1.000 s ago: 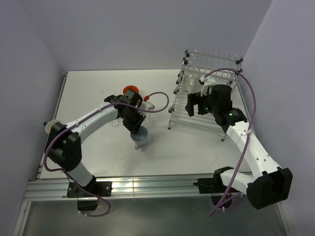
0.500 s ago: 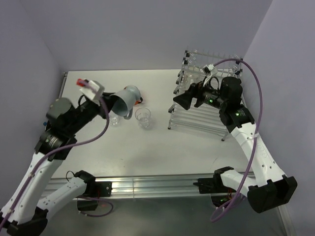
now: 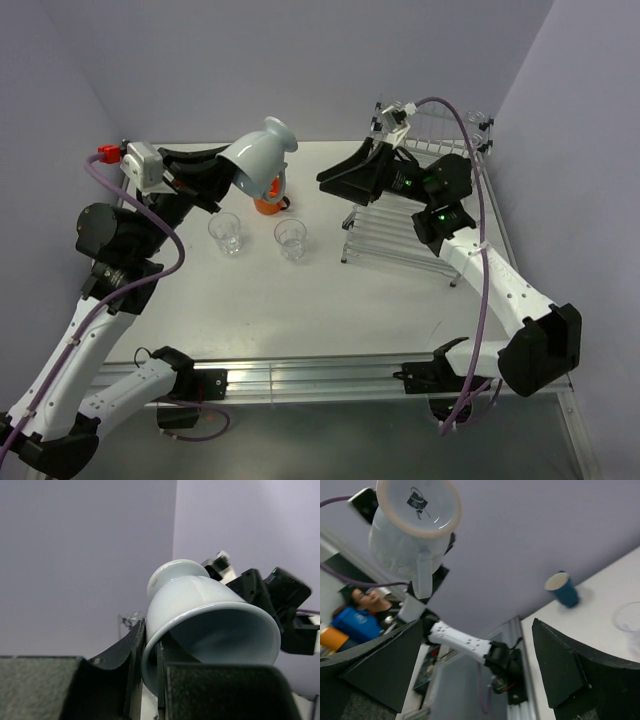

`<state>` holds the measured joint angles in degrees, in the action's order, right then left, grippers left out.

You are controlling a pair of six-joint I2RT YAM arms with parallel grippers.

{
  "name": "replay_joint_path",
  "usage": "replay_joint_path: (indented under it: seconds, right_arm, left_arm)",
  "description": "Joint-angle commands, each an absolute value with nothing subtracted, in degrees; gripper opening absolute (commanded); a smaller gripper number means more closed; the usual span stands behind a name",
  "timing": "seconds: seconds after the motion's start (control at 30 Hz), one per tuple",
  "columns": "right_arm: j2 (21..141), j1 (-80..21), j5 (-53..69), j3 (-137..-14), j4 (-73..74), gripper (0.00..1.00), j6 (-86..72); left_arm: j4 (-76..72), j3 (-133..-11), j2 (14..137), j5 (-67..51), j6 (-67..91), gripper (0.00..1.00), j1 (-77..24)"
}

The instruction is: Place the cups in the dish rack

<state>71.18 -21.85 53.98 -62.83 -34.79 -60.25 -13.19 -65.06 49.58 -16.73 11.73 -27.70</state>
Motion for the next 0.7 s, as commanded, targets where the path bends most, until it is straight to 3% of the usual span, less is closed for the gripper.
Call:
replay_joint_path:
  seconds: [0.0,0.33,0.67]
  right_arm:
    - [71.63,-25.91,56.86,-66.53,-45.96,0.97,-66.62]
    - [73.39,-32.34,58.01,-68.11,-53.79,0.96,-71.28]
    - [76.02,-34.80,54.06,-70.58,-49.22,0.88,-70.49]
  left_arm:
    - [-26.19,-65.39,48.08,-19.95,21.35,0.00,-27.42]
    - [-28.12,-63.63,48.86,-25.05,27.59,0.00,-27.07]
    - [-27.86,-62.14,49.13,-22.77,25.50,0.00,-27.07]
